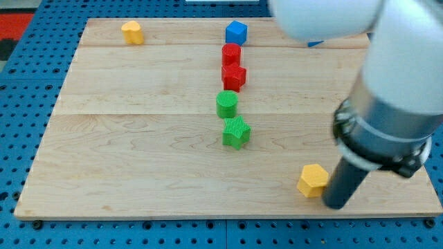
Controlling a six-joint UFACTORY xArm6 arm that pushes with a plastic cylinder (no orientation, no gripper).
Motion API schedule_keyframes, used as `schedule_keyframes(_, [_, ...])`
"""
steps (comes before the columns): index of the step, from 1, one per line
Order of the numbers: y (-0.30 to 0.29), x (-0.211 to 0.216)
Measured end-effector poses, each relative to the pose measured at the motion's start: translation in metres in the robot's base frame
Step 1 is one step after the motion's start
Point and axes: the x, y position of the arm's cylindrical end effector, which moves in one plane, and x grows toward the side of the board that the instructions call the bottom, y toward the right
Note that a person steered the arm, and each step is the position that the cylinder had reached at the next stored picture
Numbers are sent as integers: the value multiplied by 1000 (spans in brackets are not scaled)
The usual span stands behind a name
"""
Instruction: Move the yellow hexagon bottom of the green star
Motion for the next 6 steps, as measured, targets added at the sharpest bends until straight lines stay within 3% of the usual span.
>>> schedule_keyframes(1, [-33, -25])
schedule_keyframes(2, [-57, 16])
schedule_keyframes(3, [-27, 7])
schedule_keyframes(4, [-17, -37])
schedule_keyframes(5, [-59, -35])
schedule_keyframes(6, [-45, -35])
